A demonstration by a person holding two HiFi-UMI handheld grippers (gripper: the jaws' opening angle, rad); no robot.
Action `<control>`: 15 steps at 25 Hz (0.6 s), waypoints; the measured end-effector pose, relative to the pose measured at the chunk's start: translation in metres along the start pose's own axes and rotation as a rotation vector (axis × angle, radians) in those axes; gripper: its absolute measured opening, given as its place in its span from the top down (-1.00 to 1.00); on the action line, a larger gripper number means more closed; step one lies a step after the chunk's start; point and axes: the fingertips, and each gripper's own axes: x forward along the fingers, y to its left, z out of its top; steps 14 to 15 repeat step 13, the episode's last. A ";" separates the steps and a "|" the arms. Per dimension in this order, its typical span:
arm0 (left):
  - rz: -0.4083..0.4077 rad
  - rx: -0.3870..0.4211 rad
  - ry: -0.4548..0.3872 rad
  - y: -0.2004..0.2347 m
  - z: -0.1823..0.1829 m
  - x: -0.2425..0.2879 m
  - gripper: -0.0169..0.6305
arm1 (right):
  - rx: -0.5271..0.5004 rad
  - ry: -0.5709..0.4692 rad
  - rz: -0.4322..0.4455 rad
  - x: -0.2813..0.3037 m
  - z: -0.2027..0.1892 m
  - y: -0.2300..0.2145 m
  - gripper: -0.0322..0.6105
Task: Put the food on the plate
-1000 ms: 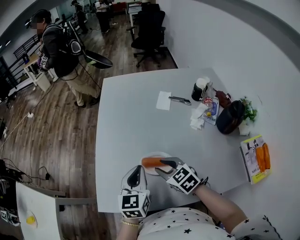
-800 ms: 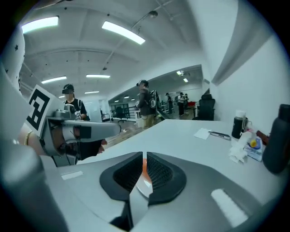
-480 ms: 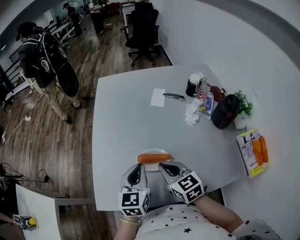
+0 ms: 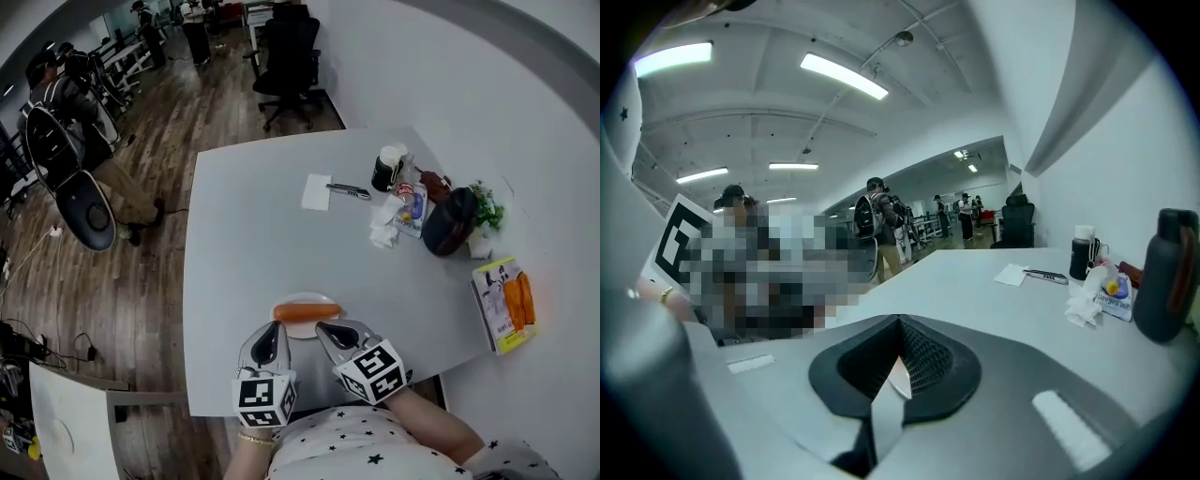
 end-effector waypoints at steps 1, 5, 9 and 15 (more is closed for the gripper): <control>-0.001 0.001 0.001 0.000 0.000 0.000 0.92 | 0.000 -0.001 -0.002 -0.001 0.000 0.000 0.90; -0.009 0.006 0.009 -0.003 -0.002 -0.001 0.92 | -0.005 -0.002 -0.008 -0.004 0.000 0.000 0.90; -0.022 0.012 0.008 -0.007 -0.002 -0.001 0.92 | -0.001 -0.003 -0.021 -0.007 -0.001 -0.001 0.90; -0.022 0.016 0.007 -0.007 -0.002 0.001 0.92 | -0.003 -0.009 -0.024 -0.008 0.001 -0.002 0.90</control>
